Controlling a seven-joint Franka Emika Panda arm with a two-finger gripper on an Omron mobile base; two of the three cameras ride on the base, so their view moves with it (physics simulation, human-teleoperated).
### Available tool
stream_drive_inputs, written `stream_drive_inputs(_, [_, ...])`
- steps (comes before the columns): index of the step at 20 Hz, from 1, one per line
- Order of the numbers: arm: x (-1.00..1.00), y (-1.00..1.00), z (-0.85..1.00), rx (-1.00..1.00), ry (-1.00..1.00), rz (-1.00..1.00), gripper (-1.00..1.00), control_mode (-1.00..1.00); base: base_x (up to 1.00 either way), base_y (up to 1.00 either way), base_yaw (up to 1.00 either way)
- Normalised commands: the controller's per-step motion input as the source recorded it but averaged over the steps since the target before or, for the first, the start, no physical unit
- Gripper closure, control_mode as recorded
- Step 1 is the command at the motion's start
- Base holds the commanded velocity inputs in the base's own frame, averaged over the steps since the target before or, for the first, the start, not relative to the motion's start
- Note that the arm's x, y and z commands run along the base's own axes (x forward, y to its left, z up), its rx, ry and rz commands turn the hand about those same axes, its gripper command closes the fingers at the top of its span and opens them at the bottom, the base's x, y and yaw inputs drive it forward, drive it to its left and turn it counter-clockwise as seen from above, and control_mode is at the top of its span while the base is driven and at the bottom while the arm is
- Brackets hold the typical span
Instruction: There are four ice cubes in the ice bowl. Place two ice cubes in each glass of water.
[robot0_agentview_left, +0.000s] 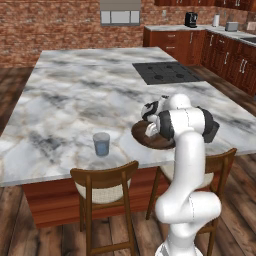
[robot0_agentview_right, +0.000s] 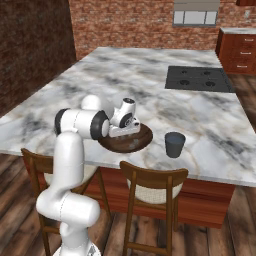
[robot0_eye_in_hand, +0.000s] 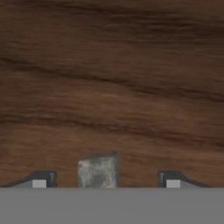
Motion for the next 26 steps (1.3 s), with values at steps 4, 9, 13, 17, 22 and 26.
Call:
stream_drive_inputs(4, [0.09, 0.00, -0.16, 0.00, 0.00, 0.00, -1.00, -1.00, 0.00, 0.00, 0.00])
stream_drive_inputs(9, [0.00, 0.00, -0.18, -0.01, -0.03, 0.00, -1.00, -1.00, 0.00, 0.00, 0.00])
stream_drive_inputs(13, [0.00, 0.13, -0.21, -0.05, -0.01, -0.07, -1.00, -1.00, 0.00, 0.00, 0.00])
stream_drive_inputs(17, [0.00, 0.15, -0.23, -0.05, -0.02, -0.09, 1.00, -1.00, 0.00, 0.00, 0.00])
stream_drive_inputs(22, [0.00, 0.12, -0.26, -0.03, -0.01, -0.09, 1.00, -1.00, 0.00, 0.00, 0.00])
stream_drive_inputs(26, [0.00, 0.09, -0.20, 0.00, -0.02, -0.08, 1.00, -1.00, 0.00, 0.00, 0.00])
